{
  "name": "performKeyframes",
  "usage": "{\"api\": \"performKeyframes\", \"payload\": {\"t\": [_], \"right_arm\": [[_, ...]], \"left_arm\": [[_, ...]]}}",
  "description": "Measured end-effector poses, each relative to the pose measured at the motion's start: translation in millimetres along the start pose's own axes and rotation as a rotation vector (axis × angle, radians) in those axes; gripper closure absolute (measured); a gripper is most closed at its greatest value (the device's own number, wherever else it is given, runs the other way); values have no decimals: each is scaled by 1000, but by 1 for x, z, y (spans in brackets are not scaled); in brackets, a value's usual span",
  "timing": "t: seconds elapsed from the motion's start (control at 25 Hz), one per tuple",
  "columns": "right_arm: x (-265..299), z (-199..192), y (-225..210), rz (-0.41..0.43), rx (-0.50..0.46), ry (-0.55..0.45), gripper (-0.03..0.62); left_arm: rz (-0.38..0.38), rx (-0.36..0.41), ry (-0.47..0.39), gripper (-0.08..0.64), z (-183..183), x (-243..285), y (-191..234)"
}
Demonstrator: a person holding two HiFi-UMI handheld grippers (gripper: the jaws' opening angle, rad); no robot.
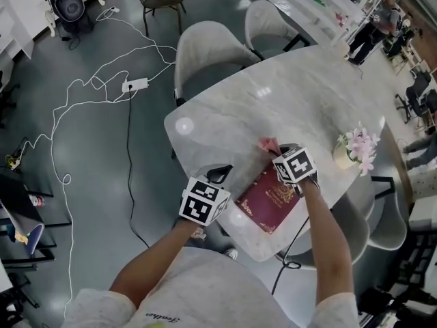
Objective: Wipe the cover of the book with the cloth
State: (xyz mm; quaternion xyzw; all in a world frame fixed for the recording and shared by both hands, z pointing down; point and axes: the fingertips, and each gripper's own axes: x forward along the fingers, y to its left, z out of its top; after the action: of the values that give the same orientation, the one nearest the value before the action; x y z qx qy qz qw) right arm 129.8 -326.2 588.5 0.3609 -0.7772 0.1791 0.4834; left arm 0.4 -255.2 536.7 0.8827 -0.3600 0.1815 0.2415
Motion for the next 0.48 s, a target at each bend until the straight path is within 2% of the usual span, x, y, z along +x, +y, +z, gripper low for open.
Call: {"api": "performKeyframes", "payload": {"t": [0.48], "right_arm": [[7,-6,14,61,33,32,574]], "left_arm": [[-8,-7,1,552,0,5,2]]}}
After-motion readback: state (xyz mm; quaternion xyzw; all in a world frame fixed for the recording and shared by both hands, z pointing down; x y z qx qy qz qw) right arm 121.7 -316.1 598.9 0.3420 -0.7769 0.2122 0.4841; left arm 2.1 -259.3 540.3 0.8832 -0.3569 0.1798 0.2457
